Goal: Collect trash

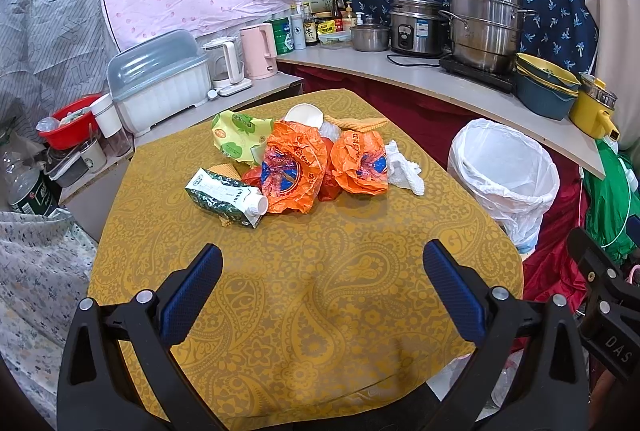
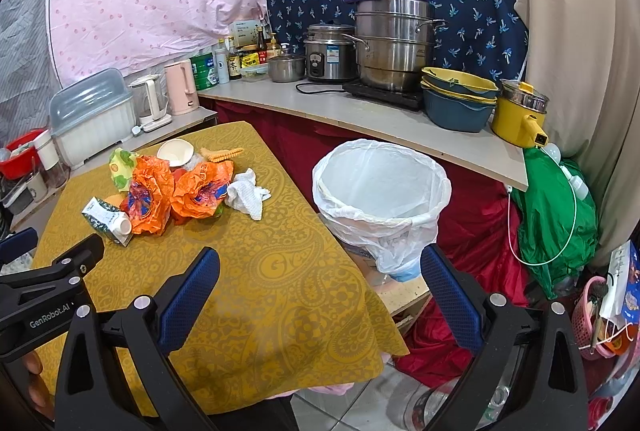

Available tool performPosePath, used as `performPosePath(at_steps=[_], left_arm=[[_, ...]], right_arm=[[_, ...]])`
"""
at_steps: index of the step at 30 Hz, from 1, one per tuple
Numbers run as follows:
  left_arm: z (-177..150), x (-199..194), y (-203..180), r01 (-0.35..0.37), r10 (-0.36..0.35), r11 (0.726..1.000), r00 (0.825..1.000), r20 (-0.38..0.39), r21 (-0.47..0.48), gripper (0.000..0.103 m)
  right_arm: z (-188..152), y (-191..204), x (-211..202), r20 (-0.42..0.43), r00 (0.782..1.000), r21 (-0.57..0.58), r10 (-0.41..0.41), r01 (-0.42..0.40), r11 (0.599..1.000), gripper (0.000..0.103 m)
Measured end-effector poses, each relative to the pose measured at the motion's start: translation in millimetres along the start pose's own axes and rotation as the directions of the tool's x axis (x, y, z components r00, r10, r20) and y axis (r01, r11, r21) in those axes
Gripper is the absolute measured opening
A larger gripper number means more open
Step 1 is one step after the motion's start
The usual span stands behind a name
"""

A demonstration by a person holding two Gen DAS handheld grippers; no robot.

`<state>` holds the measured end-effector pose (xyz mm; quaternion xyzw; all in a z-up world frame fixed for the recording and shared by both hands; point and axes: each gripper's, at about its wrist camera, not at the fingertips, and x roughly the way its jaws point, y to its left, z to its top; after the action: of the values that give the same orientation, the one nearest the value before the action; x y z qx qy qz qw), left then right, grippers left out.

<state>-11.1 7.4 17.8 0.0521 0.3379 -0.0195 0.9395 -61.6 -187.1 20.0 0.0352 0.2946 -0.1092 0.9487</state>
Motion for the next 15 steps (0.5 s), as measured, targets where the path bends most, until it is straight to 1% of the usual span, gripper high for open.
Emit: performPosePath(at_steps=[15], left_arm=[[-2.4,3.4,0.3,0.006,-0.006,1.0,1.0,-0.007,-0.005,0.096]], right_arm=[[-0.7,0.2,1.4,-0.001,1.0,0.003,-0.001,0.001,1.0,0.096]])
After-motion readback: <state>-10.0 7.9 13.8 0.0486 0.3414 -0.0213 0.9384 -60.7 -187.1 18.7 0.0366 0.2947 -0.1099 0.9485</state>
